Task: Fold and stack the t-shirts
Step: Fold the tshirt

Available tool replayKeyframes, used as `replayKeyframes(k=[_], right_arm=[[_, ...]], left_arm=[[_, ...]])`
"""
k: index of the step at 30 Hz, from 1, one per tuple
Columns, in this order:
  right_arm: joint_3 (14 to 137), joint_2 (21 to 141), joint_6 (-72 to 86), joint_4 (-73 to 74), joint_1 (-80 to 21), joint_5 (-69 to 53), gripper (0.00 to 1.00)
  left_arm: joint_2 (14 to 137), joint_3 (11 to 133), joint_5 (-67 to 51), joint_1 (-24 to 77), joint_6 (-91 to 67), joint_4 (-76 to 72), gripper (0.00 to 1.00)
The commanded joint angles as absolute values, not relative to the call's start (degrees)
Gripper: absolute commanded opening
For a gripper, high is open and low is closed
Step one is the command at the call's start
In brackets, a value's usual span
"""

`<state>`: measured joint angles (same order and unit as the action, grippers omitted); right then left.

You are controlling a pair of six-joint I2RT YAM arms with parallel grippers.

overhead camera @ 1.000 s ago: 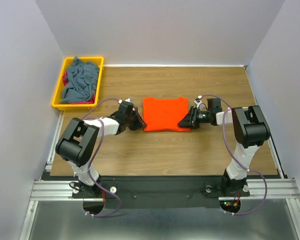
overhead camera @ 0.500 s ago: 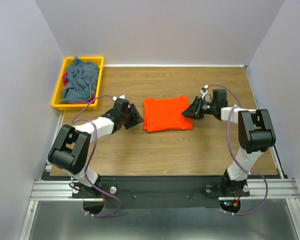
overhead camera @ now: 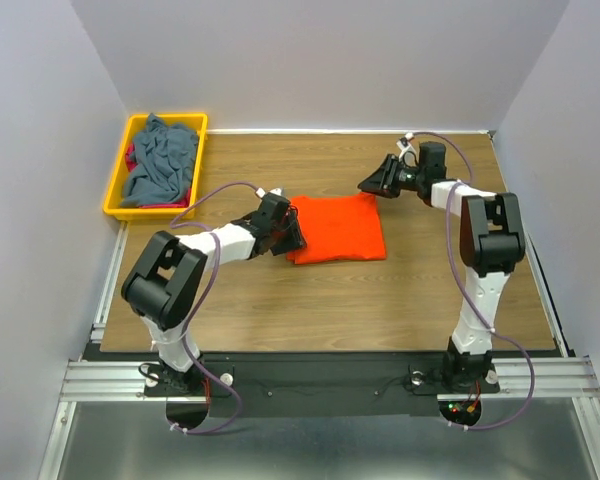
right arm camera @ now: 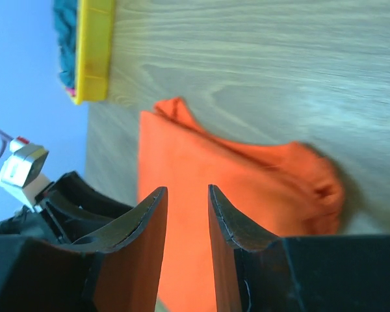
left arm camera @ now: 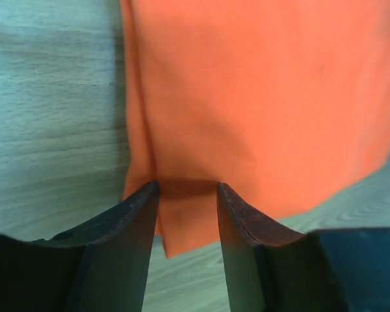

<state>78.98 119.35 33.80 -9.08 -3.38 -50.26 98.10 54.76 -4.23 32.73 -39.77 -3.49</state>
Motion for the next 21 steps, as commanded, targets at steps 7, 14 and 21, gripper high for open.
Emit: replayKeyframes(k=[7,14,21], right_arm=[[80.07,127.71,32.61,-9.75,-0.18,-45.53,0.37],[78.31,118.42,31.47,-6.43,2.11,-43.61,0.47],[71.83,104.25,27.34,11.04,2.2,-26.76,0.69]], left_arm=[[105.29,61.17,1.21,31.03,-38.41,4.04,0.41],[102.23,63.01,3.6,29.53,-34.12,7.29,0.51],[98.0,72.59,13.88,40.85,-18.84,10.89,0.74]])
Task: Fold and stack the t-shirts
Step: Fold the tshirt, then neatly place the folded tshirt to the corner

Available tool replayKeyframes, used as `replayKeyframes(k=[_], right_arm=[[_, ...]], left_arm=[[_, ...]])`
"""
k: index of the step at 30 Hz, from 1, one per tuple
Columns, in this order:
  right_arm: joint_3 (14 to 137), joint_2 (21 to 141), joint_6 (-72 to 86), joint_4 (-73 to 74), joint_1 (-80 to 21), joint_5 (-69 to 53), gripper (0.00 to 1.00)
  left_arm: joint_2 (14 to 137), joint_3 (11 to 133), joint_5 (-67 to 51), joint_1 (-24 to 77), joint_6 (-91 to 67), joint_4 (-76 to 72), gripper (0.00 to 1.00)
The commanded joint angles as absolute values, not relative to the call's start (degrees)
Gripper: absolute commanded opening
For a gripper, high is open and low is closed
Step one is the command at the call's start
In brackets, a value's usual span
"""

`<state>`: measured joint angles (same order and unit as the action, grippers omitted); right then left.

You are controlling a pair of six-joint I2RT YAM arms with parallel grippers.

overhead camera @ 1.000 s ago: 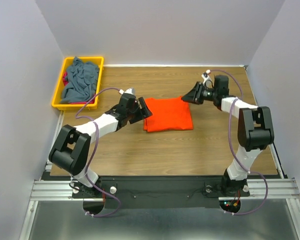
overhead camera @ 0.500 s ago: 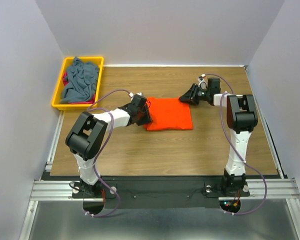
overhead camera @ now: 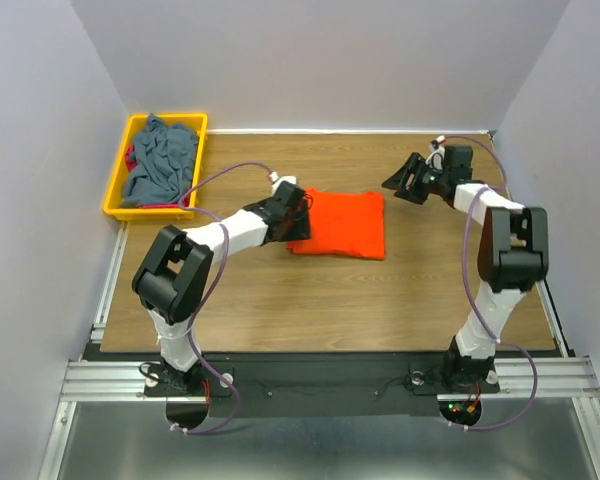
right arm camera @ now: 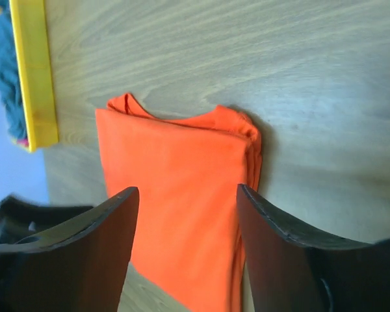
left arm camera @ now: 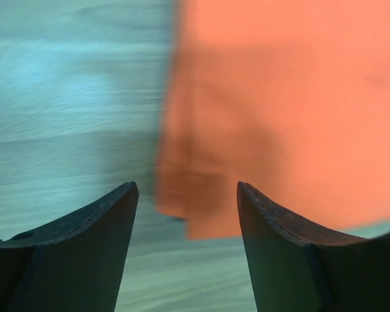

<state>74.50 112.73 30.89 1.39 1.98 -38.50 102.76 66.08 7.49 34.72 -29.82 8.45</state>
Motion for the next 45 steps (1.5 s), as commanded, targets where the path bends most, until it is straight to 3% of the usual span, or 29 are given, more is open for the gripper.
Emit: replayKeyframes(k=[1,5,6,9,16,25,30,32,34,39,45], right_arm=[[70.76,100.67,27.25,11.94,2.2,-25.41,0.69],[65.66,94.4,27.68,12.39,2.2,-28.9,0.66],[65.05,93.7,27.6,12.39,2.11,-32.48,0.66],[61.62,90.89,27.51,12.39,2.11,-34.8,0.65],[55.73,87.8,25.4,12.39,2.11,-36.91,0.64],[53.88,87.98,23.55,12.39,2.11,-36.04,0.64],[54.75,87.19,23.55,12.48,2.11,-35.78,0.64],[55.37,86.4,23.99,12.48,2.11,-35.25,0.64],[56.25,84.73,24.78,13.09,2.11,-32.01,0.64],[58.44,82.27,25.05,18.45,2.11,-20.15,0.66],[58.01,80.33,25.75,24.43,2.2,-9.15,0.66]], left_arm=[[98.52,74.77,15.28,43.48,-17.94,11.16,0.74],[99.93,76.9,13.29,45.26,-19.59,9.68,0.57],[100.02,76.38,10.05,45.26,-21.34,7.06,0.47],[100.37,74.19,2.66,45.18,-23.9,0.9,0.36],[105.63,65.58,-17.9,40.62,-34.26,-23.77,0.19],[118.46,59.87,-25.39,36.74,-43.05,-30.31,0.18],[116.47,57.13,-26.28,33.75,-44.21,-32.17,0.18],[112.53,56.78,-25.93,33.92,-44.03,-31.99,0.22],[109.18,57.04,-25.23,34.8,-42.98,-30.86,0.32],[101.78,67.83,-10.05,41.56,-26.69,-15.85,0.56],[103.79,78.39,10.09,53.42,-11.1,-3.26,0.59]])
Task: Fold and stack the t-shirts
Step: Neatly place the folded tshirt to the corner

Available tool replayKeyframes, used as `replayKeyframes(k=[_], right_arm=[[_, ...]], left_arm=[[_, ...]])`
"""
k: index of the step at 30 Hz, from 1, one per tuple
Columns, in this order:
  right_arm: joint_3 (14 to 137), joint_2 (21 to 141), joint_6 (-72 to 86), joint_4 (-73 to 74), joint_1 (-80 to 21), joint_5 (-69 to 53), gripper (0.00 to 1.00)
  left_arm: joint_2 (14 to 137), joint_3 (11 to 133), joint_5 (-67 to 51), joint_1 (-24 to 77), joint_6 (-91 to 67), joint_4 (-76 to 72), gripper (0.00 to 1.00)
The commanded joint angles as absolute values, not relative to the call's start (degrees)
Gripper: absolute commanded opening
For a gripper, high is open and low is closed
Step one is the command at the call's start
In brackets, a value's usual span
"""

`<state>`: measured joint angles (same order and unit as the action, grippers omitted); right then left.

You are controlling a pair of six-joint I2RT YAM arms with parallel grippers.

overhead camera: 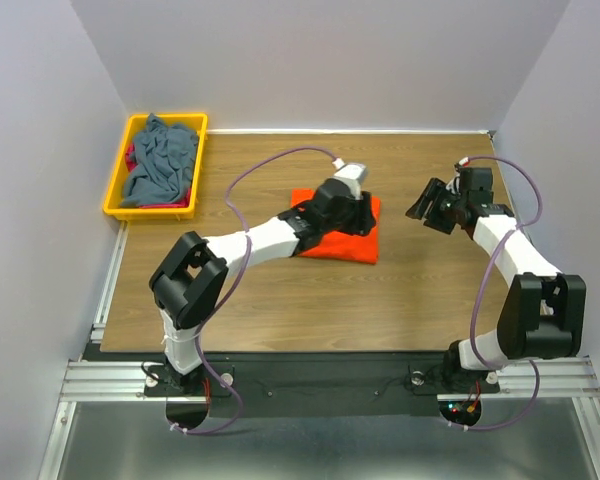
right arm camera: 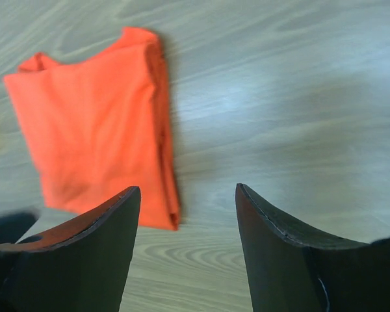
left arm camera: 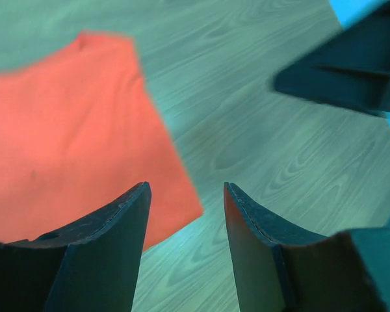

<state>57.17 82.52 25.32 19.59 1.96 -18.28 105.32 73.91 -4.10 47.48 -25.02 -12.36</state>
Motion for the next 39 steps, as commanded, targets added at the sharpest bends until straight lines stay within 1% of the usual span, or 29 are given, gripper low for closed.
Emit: replayKeyframes(k=[1,2,5,8,11,16,24,26,27,29,30,31,32,33,35,39], right_arm=[[57.83,79.98,25.84,25.56,2.2,-7.31,0.66],[57.31,79.28,25.93,26.01,2.2,-6.34,0.66],[56.25,78.14,26.19,27.33,2.46,-3.87,0.68],[55.46,77.43,26.37,28.12,3.25,-3.69,0.69],[54.41,76.73,26.63,28.56,3.52,-3.34,0.74],[53.0,76.81,27.16,28.74,3.69,-3.95,0.75],[52.03,77.87,26.81,28.48,3.69,-7.2,0.75],[51.94,78.48,26.72,28.3,3.69,-8.87,0.75],[51.77,79.1,26.54,28.3,3.69,-9.49,0.75],[51.51,79.45,26.89,27.95,3.69,-10.46,0.75],[51.42,79.54,27.07,27.69,3.69,-10.46,0.75],[51.33,79.54,27.16,27.42,3.69,-10.2,0.75],[51.5,79.63,27.33,27.33,3.69,-10.11,0.75],[51.42,79.72,27.42,27.16,3.69,-10.37,0.75],[51.42,80.42,28.03,25.76,3.87,-13.87,0.75],[50.71,83.05,31.37,20.58,3.96,-23.36,0.75]], left_arm=[[105.28,79.27,12.37,54.74,-6.81,-1.6,0.58],[106.16,80.5,15.87,57.37,-4.85,-0.97,0.57],[110.03,83.39,20.39,60.2,-0.36,2.19,0.56],[113.2,86.03,21.35,62.4,3.33,4.13,0.57],[115.75,87.89,21.45,63.72,4.22,4.48,0.61],[120.57,90.52,21.18,64.69,5.01,4.48,0.65],[125.15,92.72,24.16,65.39,6.07,5.01,0.64],[126.29,92.9,26.35,65.39,5.98,5.1,0.61],[126.73,93.25,26.98,65.39,6.06,5.18,0.55],[127.61,93.95,27.86,65.48,6.33,5.97,0.47],[127.88,94.22,28.12,65.39,6.24,6.24,0.41],[127.97,94.39,28.73,65.3,6.24,6.24,0.29],[127.79,94.39,29.18,65.3,6.15,6.24,0.23],[127.53,94.31,29.44,65.22,5.89,6.15,0.14],[125.6,93.35,28.48,64.43,5.01,5.19,0.05],[121.3,91.77,23.13,61.7,1.68,4.57,0.03]])
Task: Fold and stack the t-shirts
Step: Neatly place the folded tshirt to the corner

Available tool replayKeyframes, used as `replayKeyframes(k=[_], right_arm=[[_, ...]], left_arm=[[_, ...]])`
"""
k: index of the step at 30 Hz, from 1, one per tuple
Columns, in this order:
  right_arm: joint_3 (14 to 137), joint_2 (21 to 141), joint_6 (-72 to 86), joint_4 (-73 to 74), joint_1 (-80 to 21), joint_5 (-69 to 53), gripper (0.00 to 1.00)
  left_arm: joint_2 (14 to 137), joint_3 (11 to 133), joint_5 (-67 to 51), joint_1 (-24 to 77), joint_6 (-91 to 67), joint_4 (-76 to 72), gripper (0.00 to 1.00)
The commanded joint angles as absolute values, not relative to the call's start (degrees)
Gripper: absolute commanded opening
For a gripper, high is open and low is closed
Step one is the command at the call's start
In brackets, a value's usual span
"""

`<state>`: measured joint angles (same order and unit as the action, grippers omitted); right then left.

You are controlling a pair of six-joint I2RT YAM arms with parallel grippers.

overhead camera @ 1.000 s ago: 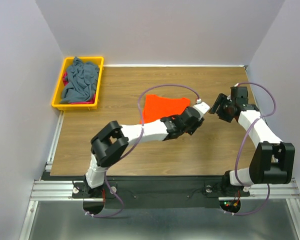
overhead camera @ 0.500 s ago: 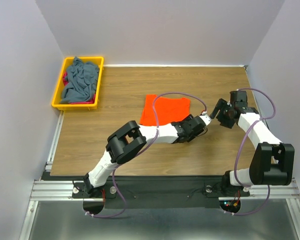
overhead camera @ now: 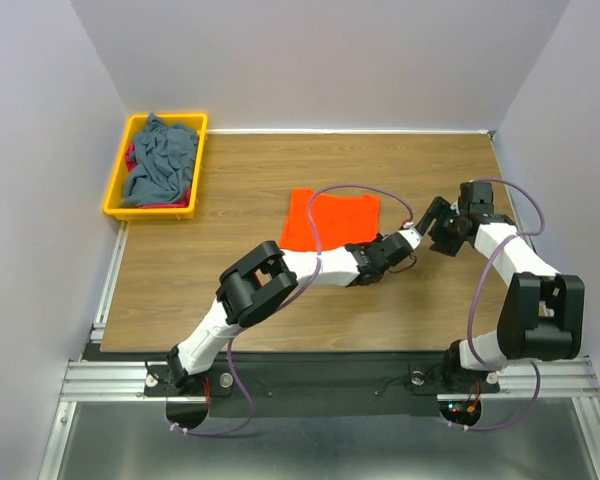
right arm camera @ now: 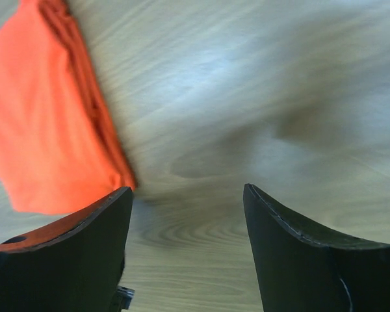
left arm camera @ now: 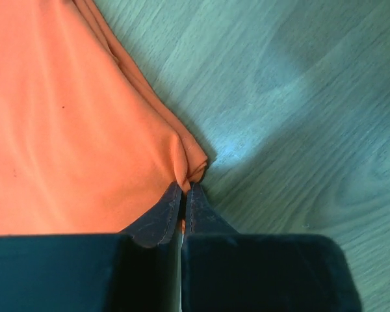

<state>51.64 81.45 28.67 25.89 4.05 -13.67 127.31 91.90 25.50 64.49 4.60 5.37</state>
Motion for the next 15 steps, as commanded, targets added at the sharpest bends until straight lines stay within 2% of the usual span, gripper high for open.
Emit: replayKeyframes(k=[1,8,15], right_arm=[[50.54,83.93,33.64,17.7,3.96,-27.03,0.75],[50.1,92.71,41.83,4.67,3.69,-39.44,0.76],[51.33,100.8,47.02,-4.3,0.62,-42.28,0.84]], left_arm=[[119.37,91.15,22.07,61.18,0.89,3.7,0.03],[114.44,87.63,15.83,58.71,-2.28,1.58,0.04],[113.29,87.36,14.33,57.75,-3.08,1.41,0.04]])
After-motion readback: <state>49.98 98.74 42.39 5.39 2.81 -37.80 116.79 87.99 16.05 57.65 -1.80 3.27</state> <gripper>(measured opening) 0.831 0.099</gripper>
